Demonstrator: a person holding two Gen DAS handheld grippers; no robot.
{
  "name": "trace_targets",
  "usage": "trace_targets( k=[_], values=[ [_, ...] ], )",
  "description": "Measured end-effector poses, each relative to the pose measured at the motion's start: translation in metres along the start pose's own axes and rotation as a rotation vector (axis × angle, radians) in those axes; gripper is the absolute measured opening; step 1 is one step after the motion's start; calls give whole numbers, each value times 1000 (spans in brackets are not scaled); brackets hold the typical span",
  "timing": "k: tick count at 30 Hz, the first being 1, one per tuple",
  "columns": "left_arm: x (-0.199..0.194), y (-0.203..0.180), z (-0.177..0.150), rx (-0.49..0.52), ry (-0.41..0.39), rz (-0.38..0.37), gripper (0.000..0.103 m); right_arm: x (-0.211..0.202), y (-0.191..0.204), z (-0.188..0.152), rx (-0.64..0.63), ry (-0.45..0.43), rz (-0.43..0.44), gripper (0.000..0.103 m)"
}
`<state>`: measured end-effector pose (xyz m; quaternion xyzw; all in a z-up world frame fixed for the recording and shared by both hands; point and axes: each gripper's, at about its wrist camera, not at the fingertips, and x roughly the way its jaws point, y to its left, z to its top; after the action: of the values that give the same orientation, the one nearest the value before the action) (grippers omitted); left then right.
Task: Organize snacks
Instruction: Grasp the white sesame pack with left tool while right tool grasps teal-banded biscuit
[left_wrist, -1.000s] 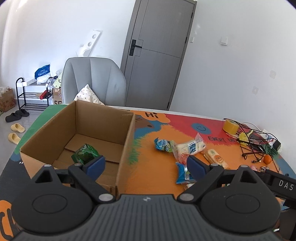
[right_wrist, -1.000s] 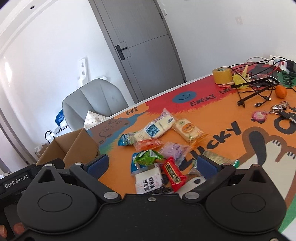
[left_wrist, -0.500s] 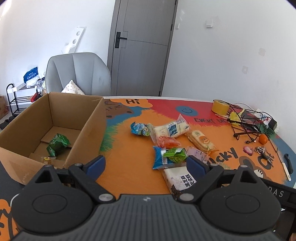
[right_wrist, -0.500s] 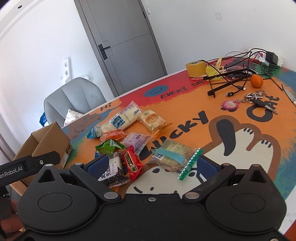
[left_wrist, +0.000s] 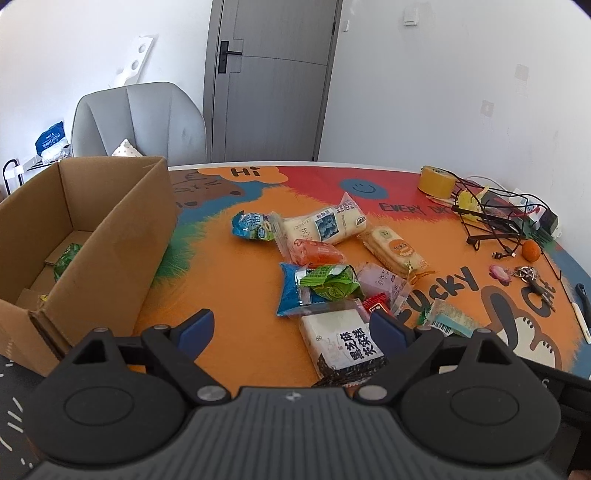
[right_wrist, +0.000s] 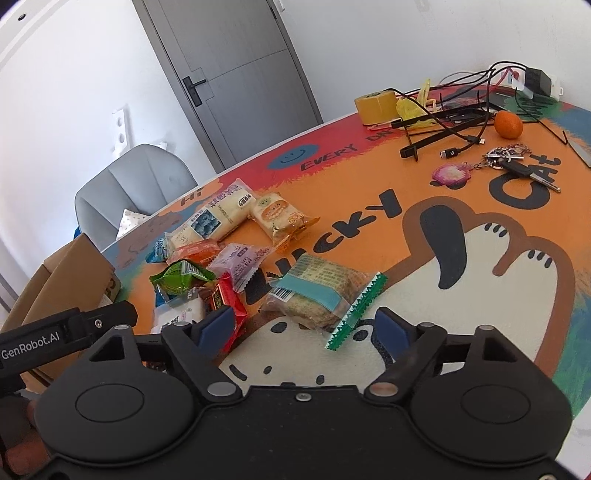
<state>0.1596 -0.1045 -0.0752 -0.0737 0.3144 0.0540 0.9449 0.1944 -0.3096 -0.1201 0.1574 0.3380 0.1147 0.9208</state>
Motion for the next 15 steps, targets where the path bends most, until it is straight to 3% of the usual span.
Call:
trace_targets(
  k=[6,10,15],
  values=[
    [16,-9,0,4,25,-2,91,9,-4,1,-34,-5,-7,48],
    [26,-17,-1,14,44,-9,91,8,-11,3,-38,3,16,43],
    [37,-25,-5,20,67,-21,91,5,-19,5,-42,-7,-26,39]
  ],
)
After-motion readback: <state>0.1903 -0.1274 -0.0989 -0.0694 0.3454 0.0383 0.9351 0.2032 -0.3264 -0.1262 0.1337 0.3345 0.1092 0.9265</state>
